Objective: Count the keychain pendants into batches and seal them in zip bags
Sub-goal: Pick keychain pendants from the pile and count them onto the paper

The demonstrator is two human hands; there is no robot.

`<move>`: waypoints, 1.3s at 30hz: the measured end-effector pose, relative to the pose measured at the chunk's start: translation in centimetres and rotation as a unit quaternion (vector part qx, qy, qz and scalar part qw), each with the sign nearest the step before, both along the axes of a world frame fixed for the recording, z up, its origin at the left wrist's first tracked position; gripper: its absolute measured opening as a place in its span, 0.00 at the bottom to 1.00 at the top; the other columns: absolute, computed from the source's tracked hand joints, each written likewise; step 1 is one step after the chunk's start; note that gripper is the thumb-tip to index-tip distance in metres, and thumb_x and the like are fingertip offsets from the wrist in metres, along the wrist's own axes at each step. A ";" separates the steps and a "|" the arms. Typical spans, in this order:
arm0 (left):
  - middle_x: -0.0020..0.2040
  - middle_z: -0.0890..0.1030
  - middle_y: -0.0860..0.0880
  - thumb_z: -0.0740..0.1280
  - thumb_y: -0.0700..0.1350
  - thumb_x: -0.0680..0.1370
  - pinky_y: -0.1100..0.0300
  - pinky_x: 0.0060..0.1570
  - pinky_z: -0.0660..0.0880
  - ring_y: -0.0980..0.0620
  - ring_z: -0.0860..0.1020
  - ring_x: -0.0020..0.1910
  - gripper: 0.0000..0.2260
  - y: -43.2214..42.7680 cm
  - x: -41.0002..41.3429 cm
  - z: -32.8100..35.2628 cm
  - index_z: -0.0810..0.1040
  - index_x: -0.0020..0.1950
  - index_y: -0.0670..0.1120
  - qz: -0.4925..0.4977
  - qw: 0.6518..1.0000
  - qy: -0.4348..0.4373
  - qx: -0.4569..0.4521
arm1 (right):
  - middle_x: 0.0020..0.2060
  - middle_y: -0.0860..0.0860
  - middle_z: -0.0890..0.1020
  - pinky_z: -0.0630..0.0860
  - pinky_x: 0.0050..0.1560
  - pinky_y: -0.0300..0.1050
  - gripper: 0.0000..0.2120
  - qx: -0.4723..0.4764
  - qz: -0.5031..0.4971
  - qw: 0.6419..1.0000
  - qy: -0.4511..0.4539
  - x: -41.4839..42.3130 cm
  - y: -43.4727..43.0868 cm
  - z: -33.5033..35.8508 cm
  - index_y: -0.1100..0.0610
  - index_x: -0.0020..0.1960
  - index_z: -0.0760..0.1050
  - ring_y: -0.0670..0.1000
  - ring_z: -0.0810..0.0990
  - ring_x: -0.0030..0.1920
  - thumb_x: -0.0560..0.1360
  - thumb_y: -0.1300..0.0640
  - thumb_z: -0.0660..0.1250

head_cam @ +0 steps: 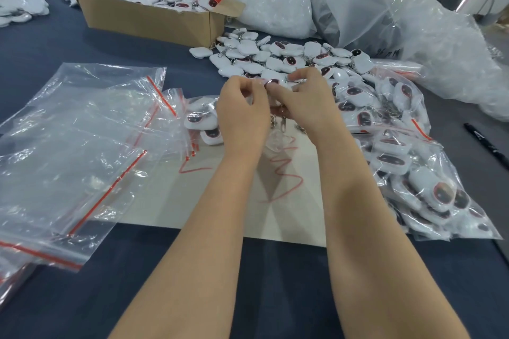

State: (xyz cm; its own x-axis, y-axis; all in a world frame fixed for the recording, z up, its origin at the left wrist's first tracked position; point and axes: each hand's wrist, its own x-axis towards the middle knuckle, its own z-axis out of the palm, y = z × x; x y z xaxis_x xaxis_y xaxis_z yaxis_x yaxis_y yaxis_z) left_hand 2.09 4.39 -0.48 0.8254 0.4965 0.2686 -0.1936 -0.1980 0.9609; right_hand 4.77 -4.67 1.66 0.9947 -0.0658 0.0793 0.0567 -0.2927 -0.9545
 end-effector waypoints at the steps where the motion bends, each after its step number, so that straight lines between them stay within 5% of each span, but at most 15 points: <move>1: 0.38 0.74 0.58 0.63 0.43 0.79 0.72 0.41 0.68 0.57 0.73 0.42 0.09 0.0 -0.1 0.1 0.70 0.38 0.51 0.000 1.000 -0.008 0.002 | 0.37 0.52 0.78 0.72 0.25 0.31 0.18 -0.035 -0.001 0.999 0.004 -0.1 0.1 0.0 0.58 0.54 0.67 0.43 0.78 0.25 0.73 0.55 0.73; 5: 0.43 0.78 0.52 0.63 0.42 0.78 0.69 0.44 0.70 0.55 0.75 0.43 0.04 -0.4 -0.2 0.0 0.75 0.45 0.45 -0.006 0.999 -0.043 0.025 | 0.28 0.49 0.79 0.69 0.27 0.34 0.06 -0.055 0.036 0.998 -0.002 -0.3 0.7 -0.2 0.61 0.45 0.77 0.46 0.76 0.26 0.75 0.58 0.68; 8: 0.45 0.78 0.51 0.63 0.42 0.78 0.66 0.45 0.69 0.56 0.74 0.43 0.04 -0.5 -0.3 -0.2 0.76 0.47 0.44 0.007 0.996 -0.069 0.051 | 0.30 0.49 0.81 0.73 0.39 0.41 0.12 0.026 0.173 0.984 0.017 -0.5 0.2 -0.3 0.54 0.38 0.80 0.50 0.77 0.36 0.76 0.66 0.64; 10: 0.45 0.77 0.51 0.63 0.42 0.78 0.66 0.45 0.69 0.56 0.73 0.43 0.04 -0.5 -0.3 -0.2 0.76 0.47 0.43 0.011 0.994 -0.081 0.070 | 0.30 0.46 0.81 0.74 0.38 0.36 0.11 0.019 0.214 0.976 0.030 -0.7 0.0 -0.5 0.55 0.41 0.78 0.46 0.78 0.35 0.76 0.67 0.64; 14: 0.42 0.74 0.54 0.63 0.41 0.78 0.68 0.43 0.68 0.56 0.73 0.42 0.04 -0.8 -0.4 -0.2 0.76 0.45 0.42 -0.002 0.990 -0.089 0.110 | 0.28 0.44 0.77 0.70 0.35 0.35 0.10 -0.106 0.110 0.988 -0.036 -0.2 0.7 -1.0 0.57 0.38 0.75 0.43 0.75 0.32 0.77 0.65 0.61; 17: 0.43 0.75 0.53 0.64 0.41 0.78 0.68 0.44 0.69 0.55 0.73 0.43 0.04 -0.7 -0.4 0.0 0.76 0.45 0.42 0.008 0.990 -0.100 0.097 | 0.25 0.41 0.77 0.69 0.36 0.36 0.18 -0.140 0.148 0.979 -0.016 -0.5 1.0 -1.2 0.50 0.30 0.73 0.38 0.73 0.29 0.75 0.65 0.60; 19: 0.44 0.77 0.52 0.63 0.41 0.78 0.66 0.45 0.70 0.54 0.74 0.44 0.04 -0.7 -0.4 0.0 0.76 0.46 0.42 0.012 0.992 -0.098 0.083 | 0.31 0.44 0.79 0.73 0.43 0.44 0.17 -0.181 0.181 0.967 0.004 -0.5 0.9 -1.2 0.48 0.31 0.75 0.45 0.76 0.37 0.75 0.64 0.61; 22: 0.43 0.77 0.52 0.63 0.43 0.79 0.69 0.44 0.69 0.56 0.74 0.43 0.04 -0.5 -0.3 -0.1 0.75 0.45 0.45 0.012 0.997 -0.073 0.039 | 0.33 0.49 0.80 0.70 0.43 0.45 0.19 -0.100 0.148 0.984 -0.002 -0.2 0.8 -0.9 0.48 0.31 0.79 0.47 0.75 0.36 0.76 0.63 0.61; 24: 0.40 0.76 0.54 0.62 0.44 0.79 0.72 0.42 0.67 0.56 0.73 0.42 0.06 -0.2 0.0 -0.3 0.72 0.42 0.48 0.015 0.999 -0.044 0.006 | 0.34 0.49 0.82 0.71 0.43 0.44 0.15 -0.099 0.020 0.994 -0.052 0.7 0.8 -1.1 0.53 0.36 0.81 0.46 0.78 0.36 0.77 0.61 0.61; 26: 0.38 0.74 0.55 0.62 0.44 0.79 0.72 0.41 0.66 0.54 0.73 0.41 0.09 -0.1 0.1 -0.4 0.70 0.40 0.50 0.019 1.000 -0.019 -0.002 | 0.48 0.54 0.83 0.72 0.51 0.45 0.12 -0.186 -0.090 0.975 -0.078 1.9 1.0 -1.7 0.59 0.47 0.82 0.52 0.79 0.51 0.77 0.61 0.60; 30: 0.40 0.75 0.53 0.62 0.45 0.79 0.67 0.43 0.67 0.53 0.74 0.43 0.08 -0.2 0.1 -0.6 0.70 0.40 0.49 0.026 0.999 -0.017 -0.009 | 0.75 0.54 0.62 0.53 0.74 0.49 0.14 -0.368 -0.061 0.928 -0.024 4.7 2.1 -3.1 0.51 0.61 0.79 0.58 0.54 0.76 0.80 0.57 0.58; 33: 0.43 0.77 0.52 0.62 0.45 0.80 0.69 0.43 0.67 0.54 0.74 0.44 0.06 -0.4 0.0 -0.7 0.71 0.42 0.49 0.033 0.999 -0.014 -0.030 | 0.78 0.49 0.52 0.43 0.75 0.61 0.15 -0.409 -0.022 0.912 0.033 6.3 2.8 -3.7 0.47 0.62 0.77 0.58 0.41 0.77 0.81 0.47 0.57; 39: 0.44 0.78 0.51 0.62 0.46 0.80 0.70 0.42 0.66 0.54 0.74 0.45 0.06 -0.4 0.2 -0.8 0.71 0.44 0.47 0.034 0.999 -0.008 -0.030 | 0.78 0.47 0.52 0.39 0.73 0.65 0.23 -0.409 -0.028 0.910 0.059 7.6 3.5 -4.4 0.52 0.71 0.68 0.58 0.41 0.77 0.80 0.45 0.52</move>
State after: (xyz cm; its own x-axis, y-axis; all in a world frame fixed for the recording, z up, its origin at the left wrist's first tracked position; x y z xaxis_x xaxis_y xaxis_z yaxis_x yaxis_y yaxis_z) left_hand 2.32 3.95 -1.26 0.7848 0.5675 0.2492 -0.1962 -0.1540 0.9684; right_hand 12.41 -1.22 -2.76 0.9963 -0.0842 0.0166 -0.0697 -0.9071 -0.4152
